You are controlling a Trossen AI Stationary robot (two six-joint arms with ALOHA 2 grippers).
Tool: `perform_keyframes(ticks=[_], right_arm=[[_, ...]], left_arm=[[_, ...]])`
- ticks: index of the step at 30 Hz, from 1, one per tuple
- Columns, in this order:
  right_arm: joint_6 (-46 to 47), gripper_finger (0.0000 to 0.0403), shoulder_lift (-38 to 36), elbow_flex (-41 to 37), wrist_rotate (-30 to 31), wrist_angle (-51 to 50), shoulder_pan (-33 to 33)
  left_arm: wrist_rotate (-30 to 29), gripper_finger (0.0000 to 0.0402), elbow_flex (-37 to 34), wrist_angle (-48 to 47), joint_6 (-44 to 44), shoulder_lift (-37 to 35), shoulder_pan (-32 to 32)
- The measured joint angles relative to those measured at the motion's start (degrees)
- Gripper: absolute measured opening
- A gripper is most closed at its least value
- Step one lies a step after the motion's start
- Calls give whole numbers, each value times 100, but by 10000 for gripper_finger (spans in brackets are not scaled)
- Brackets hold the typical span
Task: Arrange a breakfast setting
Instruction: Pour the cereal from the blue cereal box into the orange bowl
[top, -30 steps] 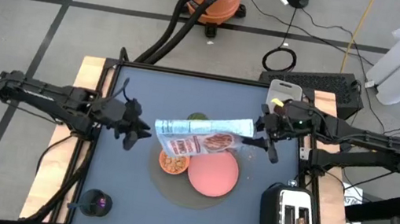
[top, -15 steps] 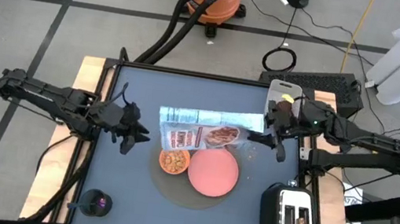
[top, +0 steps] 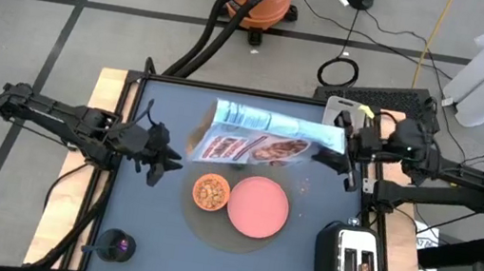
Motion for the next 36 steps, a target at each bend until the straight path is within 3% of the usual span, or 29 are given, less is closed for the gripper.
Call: perform_keyframes(ticks=[10,16,30,36], right_arm=[[-1,144,0,0,2,1246,0],[-4,144,18,0,2,1797,0],[-140,144,269,0,2,3187,0],[-138,144,306,0,3,3336,0]], left_arm=[[-112,157,0,962,633,1,0],[-379,157,0,1877,1111,1,3],[-392,157,0,4279,2260,0,15],[-392,157,0,5171,2768,-1,15]])
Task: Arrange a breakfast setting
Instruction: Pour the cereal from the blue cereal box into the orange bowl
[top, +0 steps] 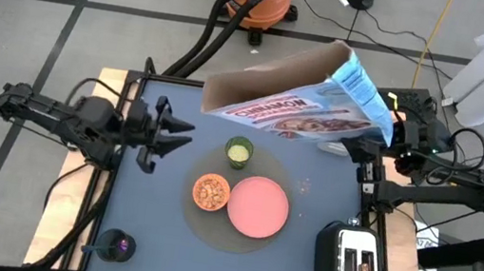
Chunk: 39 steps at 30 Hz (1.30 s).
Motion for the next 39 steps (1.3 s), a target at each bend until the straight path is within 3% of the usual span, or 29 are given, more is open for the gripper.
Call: perform_keyframes(ticks=[6,9,17,24,39], right_arm=[[2,144,0,0,-1,-21,0],[2,144,0,0,0,-22,0],[2,144,0,0,-1,-22,0],[2,144,17,0,-1,-29,0],[2,144,90,0,1,-174,1]], left_arm=[[0,160,0,517,489,0,0],[0,181,0,714,568,0,4],[-97,300,0,983,784,98,74],[-109,386,0,2012,1344,942,221],[-101,399,2,3837,1424,2491,573]])
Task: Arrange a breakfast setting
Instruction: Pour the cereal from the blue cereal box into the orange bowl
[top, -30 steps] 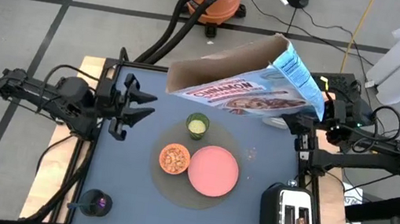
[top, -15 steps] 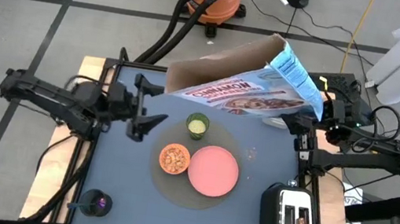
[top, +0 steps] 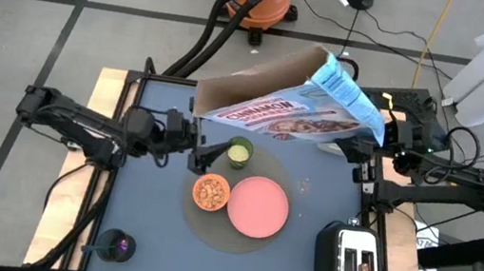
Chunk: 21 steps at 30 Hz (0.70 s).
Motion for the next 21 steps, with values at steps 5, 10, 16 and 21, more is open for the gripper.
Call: perform_keyframes(ticks=[5,10,16,21], right_arm=[[-11,144,204,0,2,9,-1],[-69,144,448,0,7,137,-1],[-190,144,723,0,22,254,-1],[-192,144,959,0,24,380,0]], left_arm=[[16,400,137,272,-46,280,43],[23,400,314,278,-51,467,43],[25,400,422,273,-13,517,43],[25,400,422,275,12,517,43]])
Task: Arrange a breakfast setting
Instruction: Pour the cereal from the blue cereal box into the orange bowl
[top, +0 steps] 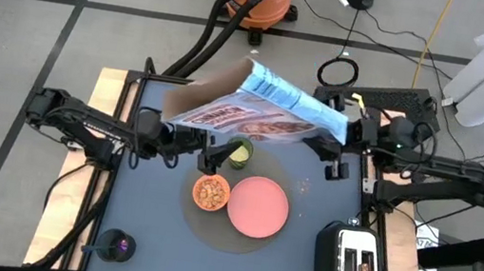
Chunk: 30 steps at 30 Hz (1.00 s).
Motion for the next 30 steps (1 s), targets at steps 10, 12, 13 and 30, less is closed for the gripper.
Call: perform_keyframes(ticks=[10,12,13,30], right_arm=[[39,144,439,0,0,117,0],[41,144,497,0,0,174,-1],[39,144,515,0,0,182,-1],[42,144,634,4,0,211,-1]], left_arm=[[0,399,0,2,127,0,0],[0,399,0,3,126,0,0],[0,399,0,3,113,0,0],[-16,399,0,12,-287,0,11]])
